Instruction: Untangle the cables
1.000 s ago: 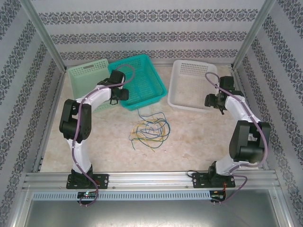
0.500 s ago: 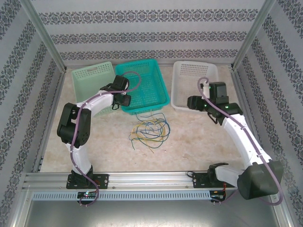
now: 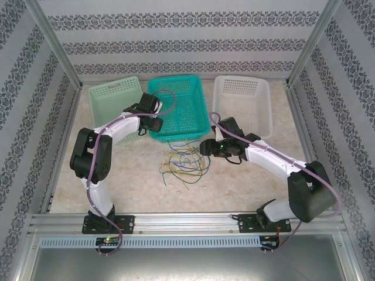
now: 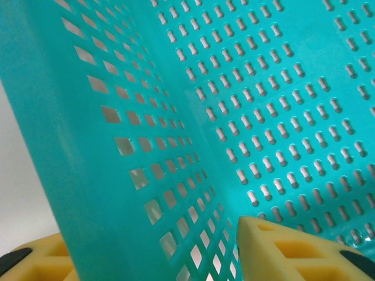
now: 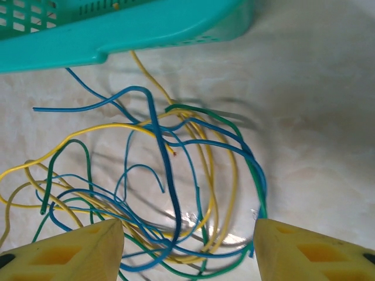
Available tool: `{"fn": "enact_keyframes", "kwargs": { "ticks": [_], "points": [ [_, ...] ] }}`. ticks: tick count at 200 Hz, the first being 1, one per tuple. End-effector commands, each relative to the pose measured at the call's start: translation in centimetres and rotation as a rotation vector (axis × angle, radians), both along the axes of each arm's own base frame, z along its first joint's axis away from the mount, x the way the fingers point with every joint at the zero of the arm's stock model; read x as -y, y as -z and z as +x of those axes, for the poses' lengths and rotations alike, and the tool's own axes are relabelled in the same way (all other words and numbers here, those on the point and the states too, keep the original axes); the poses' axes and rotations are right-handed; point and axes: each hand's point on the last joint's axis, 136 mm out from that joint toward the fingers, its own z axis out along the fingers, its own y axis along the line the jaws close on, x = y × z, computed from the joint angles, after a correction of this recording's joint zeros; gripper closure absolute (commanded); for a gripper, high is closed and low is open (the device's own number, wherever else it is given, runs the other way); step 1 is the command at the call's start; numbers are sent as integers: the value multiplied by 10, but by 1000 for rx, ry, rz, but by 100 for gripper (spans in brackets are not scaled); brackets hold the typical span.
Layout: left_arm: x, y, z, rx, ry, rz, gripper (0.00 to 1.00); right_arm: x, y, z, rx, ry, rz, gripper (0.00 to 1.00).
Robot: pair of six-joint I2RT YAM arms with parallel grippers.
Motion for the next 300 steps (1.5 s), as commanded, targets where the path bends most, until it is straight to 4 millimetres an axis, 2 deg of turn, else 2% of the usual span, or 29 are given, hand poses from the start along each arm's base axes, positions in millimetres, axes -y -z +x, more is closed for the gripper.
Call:
{"fn": "enact_keyframes", "kwargs": {
  "ticks": [1, 21, 33, 62, 77, 94, 122, 176, 188, 209, 222, 265, 300],
  "points": [
    [19, -28, 11, 85, 52, -45, 48, -12, -2, 14, 10, 22, 38, 42],
    [15, -30, 12, 83, 21, -39, 43, -21, 1, 16, 8, 12, 46, 46],
    [14, -29, 10, 81, 18, -37, 38, -24, 4, 16, 5, 3, 38, 52],
    [7, -33, 5, 92, -12, -30, 24, -26, -4, 16, 31, -5, 37, 89],
    [4, -39, 2, 110, -35, -36, 15, -22, -16, 14, 65, -8, 33, 100],
    [0, -47, -1, 131, -67, -44, 0, -13, -31, 7, 98, -23, 4, 100],
    [-12, -67, -9, 208, -130, -56, 0, -2, -56, -9, 117, -79, -32, 100],
    [-21, -114, -24, 339, -149, -95, 0, -8, -97, -37, 154, -204, 50, 100],
    [-13, -122, -27, 351, -106, -134, 0, -8, -107, -41, 178, -232, 51, 100],
    [33, -140, -46, 392, 149, -298, 0, -10, -129, -44, 260, -265, 76, 100],
    [53, -151, -60, 434, 255, -357, 0, -10, -145, -43, 323, -269, 97, 100],
    [82, -182, -92, 477, 425, -473, 0, -9, -182, -35, 442, -239, 165, 100],
    [110, -193, -114, 425, 571, -555, 2, -17, -192, -31, 450, -257, 220, 100]
  ]
}}
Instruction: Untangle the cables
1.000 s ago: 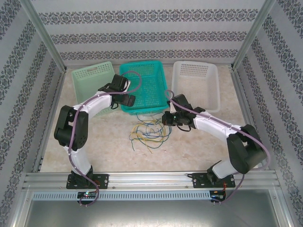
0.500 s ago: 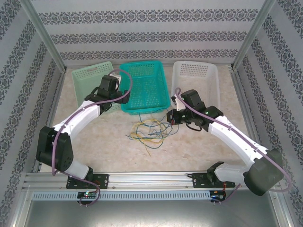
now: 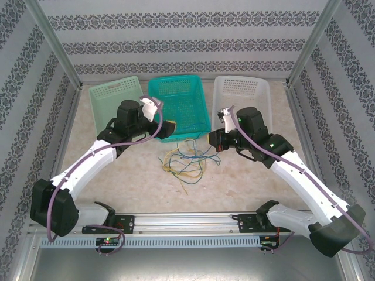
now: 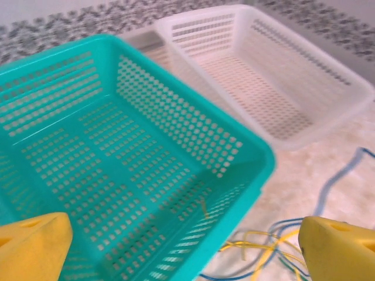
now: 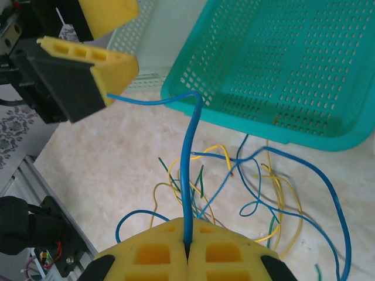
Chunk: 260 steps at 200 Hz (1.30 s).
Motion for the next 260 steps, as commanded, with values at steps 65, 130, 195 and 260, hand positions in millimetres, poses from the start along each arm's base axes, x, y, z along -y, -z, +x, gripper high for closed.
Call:
{"fn": "enact_keyframes", "kwargs": {
  "ticks": [65, 130, 195, 260],
  "points": [
    [58, -29, -45, 44, 346, -42, 3, 11, -43, 36, 35, 90, 216, 100],
    [96, -30, -69, -19, 514, -104, 5, 10, -54, 50, -26, 122, 384, 100],
    [103, -10, -54, -67, 442, -112, 21, 11, -65, 54, -33, 136, 498, 100],
    [95, 17, -30, -168, 289, -73, 91, 48, -71, 55, 46, 302, 462, 100]
  ]
}}
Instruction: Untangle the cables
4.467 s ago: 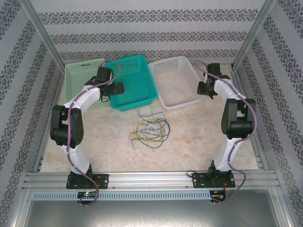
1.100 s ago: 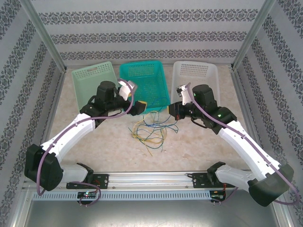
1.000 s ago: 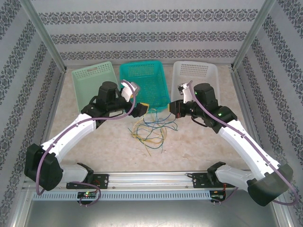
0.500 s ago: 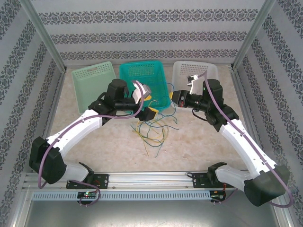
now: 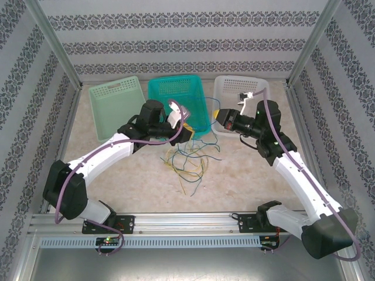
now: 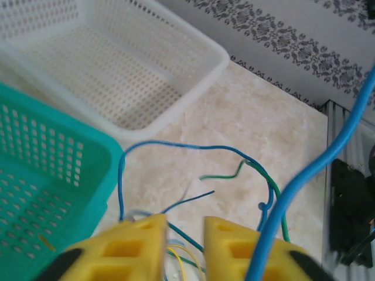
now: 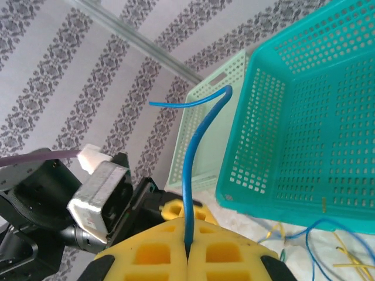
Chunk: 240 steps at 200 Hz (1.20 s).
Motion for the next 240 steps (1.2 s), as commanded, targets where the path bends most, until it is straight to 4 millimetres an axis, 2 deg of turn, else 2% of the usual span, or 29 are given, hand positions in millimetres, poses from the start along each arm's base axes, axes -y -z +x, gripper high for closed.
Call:
{"fn": "enact_keyframes", "kwargs": {
  "ticks": [1, 11, 25, 38, 80, 103, 121, 128, 150, 160, 167, 173, 183, 211, 224, 240],
  "points": [
    [-2, 0, 11, -13, -77, 18, 91, 18, -13, -1, 61, 89, -28, 100],
    [-5, 5, 15, -32, -106, 38, 100, 29, -4, -1, 46, 147, -103, 100],
    [-9, 14, 20, -64, -146, 80, 100, 53, 16, 0, 2, 278, -237, 100],
    [-10, 22, 20, -97, -146, 113, 100, 66, 23, -3, 8, 350, -307, 100],
    [-1, 38, 14, -199, -82, 143, 100, 77, 22, -8, 53, 438, -390, 100],
    [11, 33, 3, -226, 6, 89, 100, 80, 14, -5, 85, 466, -383, 100],
    [18, 25, -3, -220, 56, 42, 100, 68, 12, -1, 83, 411, -373, 99],
    [21, 21, -6, -221, 77, 22, 100, 60, 13, 1, 77, 373, -366, 93],
    [25, 13, -4, -212, 86, -5, 100, 40, 20, 6, 47, 270, -362, 59],
    [22, 14, 0, -206, 57, 9, 100, 44, 26, 8, 23, 291, -389, 49],
    [21, 15, 4, -205, 29, 22, 100, 51, 31, 9, 12, 326, -410, 35],
    [18, 16, 8, -206, 2, 31, 100, 58, 33, 9, 8, 362, -421, 17],
    [18, 16, 13, -216, -27, 31, 100, 67, 33, 7, 27, 405, -425, 4],
    [23, 10, 26, -239, -72, -8, 100, 74, 33, -6, 56, 421, -421, 9],
    [24, 9, 34, -249, -111, -19, 100, 68, 38, -13, 39, 374, -425, 16],
    [26, 5, 39, -256, -131, -38, 100, 47, 51, -20, 13, 280, -410, 30]
  ]
}}
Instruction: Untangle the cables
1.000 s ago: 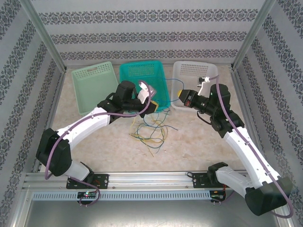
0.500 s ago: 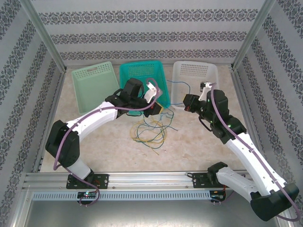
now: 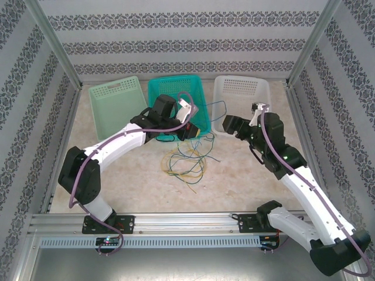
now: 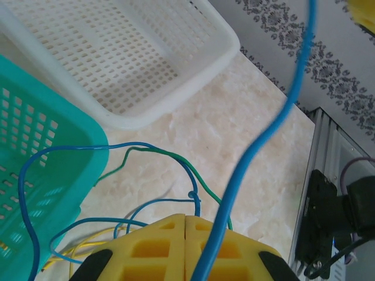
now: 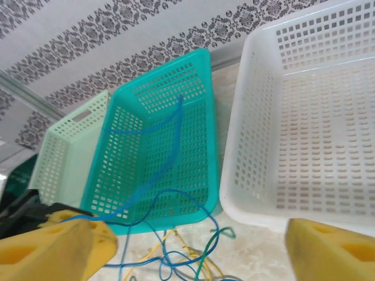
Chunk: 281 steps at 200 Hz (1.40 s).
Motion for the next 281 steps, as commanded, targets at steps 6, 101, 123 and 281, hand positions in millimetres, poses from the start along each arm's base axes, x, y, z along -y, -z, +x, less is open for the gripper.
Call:
{"fn": "enact_keyframes", "kwargs": {
  "ticks": [6, 101, 123, 281],
  "points": [
    [2, -13, 23, -14, -93, -41, 100, -27, 26, -11, -67, -115, 0, 34],
    [2, -21, 19, -30, -96, -71, 100, -118, 96, -12, -139, -313, -47, 50],
    [3, -24, 18, -31, -91, -81, 100, -121, 100, -6, -134, -301, -49, 51],
    [-34, -22, 10, -44, -133, -30, 100, -3, 155, -36, -218, 167, 166, 100]
  ]
}}
